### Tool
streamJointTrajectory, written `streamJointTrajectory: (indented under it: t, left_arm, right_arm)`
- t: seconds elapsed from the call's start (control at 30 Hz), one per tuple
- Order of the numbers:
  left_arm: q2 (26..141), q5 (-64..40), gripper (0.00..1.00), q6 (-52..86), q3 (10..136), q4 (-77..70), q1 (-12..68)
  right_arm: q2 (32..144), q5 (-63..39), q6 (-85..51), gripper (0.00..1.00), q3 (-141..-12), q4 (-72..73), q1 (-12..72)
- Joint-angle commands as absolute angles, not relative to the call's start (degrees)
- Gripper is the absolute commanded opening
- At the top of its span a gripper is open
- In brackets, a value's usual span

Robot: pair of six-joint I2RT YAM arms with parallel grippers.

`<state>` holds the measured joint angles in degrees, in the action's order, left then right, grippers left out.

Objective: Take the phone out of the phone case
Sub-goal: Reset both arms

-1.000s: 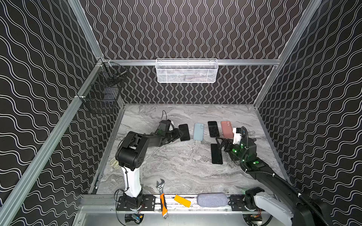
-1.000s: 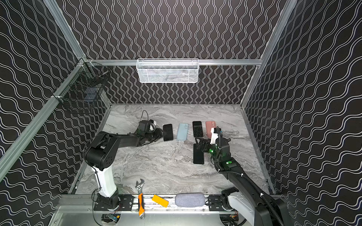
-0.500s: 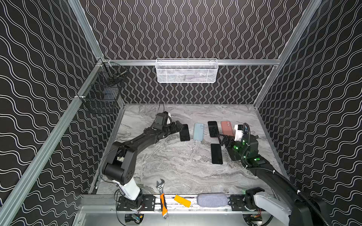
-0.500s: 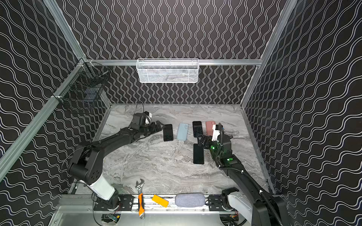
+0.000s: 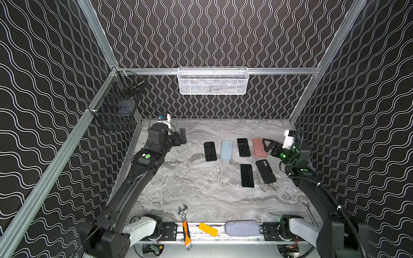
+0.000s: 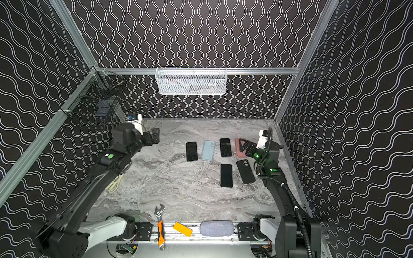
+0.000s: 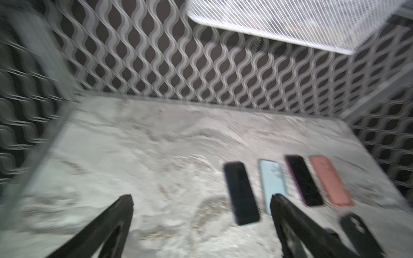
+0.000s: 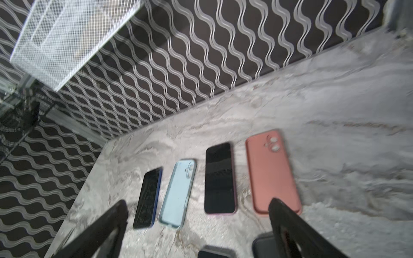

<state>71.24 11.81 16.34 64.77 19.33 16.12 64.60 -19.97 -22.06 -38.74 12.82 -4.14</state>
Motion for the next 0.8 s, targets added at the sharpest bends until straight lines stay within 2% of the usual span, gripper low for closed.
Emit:
streamJointTrajectory:
  t: [0.0,0.17,0.3,0.53,0.77]
  left_arm:
    - [67.6,20.8,0.99,11.0,63.8,22.1,13.4]
    - [67.3,22.6,0.99,5.7,63.4,22.7,9.5]
    - [68.3,18.9,0.99,5.4,63.2,22.2,8.0]
    - [67.1,9.8,0.99,9.5,58.4,15.7,0.9]
    - [66.9,2.1,0.99,9.2,52.7,6.3,-2.4]
  right_arm:
    - [64.2,-19.0,-22.5,0.99,-40.2,13.8,-5.1]
    - [59.3,-10.1,-18.6,0.99,-38.8,12.5,-5.2]
    - [54.4,-4.6,-17.7,1.0,-35.6,13.0,-5.2]
    - [52.2,-2.8,-13.9,1.0,-36.7,6.3,-5.2]
    - [51.6,-0.5,-13.3,0.99,-36.9,3.6,-5.2]
